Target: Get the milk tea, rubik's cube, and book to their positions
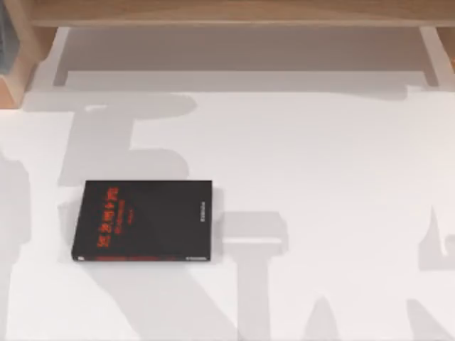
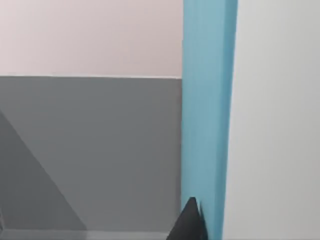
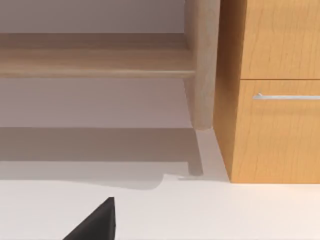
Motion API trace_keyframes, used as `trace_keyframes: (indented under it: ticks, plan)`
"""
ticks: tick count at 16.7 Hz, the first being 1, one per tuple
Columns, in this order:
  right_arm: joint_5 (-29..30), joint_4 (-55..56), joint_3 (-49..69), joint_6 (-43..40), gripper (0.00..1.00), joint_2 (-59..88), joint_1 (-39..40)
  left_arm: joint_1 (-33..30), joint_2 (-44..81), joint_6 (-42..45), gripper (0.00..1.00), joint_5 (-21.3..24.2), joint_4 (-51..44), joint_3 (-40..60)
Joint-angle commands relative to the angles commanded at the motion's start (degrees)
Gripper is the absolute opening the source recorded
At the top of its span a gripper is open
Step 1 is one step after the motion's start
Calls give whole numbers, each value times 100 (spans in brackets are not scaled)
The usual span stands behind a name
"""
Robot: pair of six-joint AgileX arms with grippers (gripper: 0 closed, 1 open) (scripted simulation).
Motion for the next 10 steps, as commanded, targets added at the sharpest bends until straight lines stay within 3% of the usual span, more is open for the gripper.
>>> trace_keyframes:
  ticks: [4,10]
  plan:
    - [0,0,0,0,100,0,0,19,-622,338,0,-662,294,-554]
    - [0,0,0,0,100,0,0,-184,-1894,1344,0,-2315,912,-2047]
